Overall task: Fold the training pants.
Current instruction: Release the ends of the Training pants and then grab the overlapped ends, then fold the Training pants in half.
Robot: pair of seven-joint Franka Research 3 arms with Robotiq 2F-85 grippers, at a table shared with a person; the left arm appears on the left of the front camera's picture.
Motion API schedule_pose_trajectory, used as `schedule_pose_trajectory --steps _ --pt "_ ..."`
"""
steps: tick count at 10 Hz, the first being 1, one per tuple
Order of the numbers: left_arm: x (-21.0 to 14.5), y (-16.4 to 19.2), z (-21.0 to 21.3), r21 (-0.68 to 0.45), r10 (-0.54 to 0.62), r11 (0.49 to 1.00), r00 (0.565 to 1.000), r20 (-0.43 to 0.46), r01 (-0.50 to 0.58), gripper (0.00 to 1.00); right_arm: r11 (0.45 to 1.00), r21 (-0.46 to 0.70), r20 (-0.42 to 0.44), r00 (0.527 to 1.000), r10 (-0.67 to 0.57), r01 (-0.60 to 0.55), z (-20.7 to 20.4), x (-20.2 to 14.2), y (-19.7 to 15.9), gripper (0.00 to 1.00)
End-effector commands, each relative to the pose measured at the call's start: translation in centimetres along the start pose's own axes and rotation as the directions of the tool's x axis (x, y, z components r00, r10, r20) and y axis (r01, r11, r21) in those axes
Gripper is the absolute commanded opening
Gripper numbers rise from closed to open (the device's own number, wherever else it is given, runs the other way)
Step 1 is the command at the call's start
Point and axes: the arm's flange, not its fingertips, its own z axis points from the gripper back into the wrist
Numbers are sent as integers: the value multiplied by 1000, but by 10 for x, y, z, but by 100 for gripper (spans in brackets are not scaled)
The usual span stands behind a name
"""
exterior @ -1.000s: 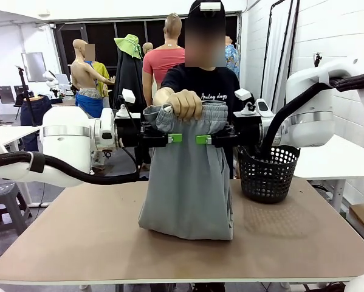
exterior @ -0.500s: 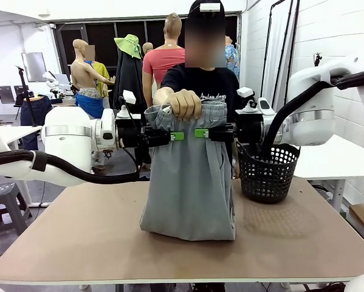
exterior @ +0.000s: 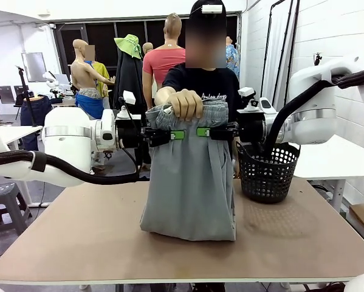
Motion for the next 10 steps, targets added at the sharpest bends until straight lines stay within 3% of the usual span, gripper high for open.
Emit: schedule_pose_trajectory --steps 1,2,3,4,10 --pt "2 0 -1 -42 9 999 1000 -2 -9 0 1000 -3 -48 999 -11 11 -5 8 -8 0" --pt "2 2 -2 -53 -8 999 999 38 10 0 1000 -6 -95 995 -7 7 -12 9 -12 0" --pt "-4 5 3 -103 100 990 994 36 -96 0 1000 0 -16 1000 3 -3 0 2 -1 0" --pt "-2 0 -1 -13 4 1000 1000 3 -4 0 1000 0 -16 1000 3 -3 0 2 -1 0" --pt "-2 0 -1 -13 4 1000 1000 3 -4 0 1000 0 -16 1000 3 -3 0 2 -1 0"
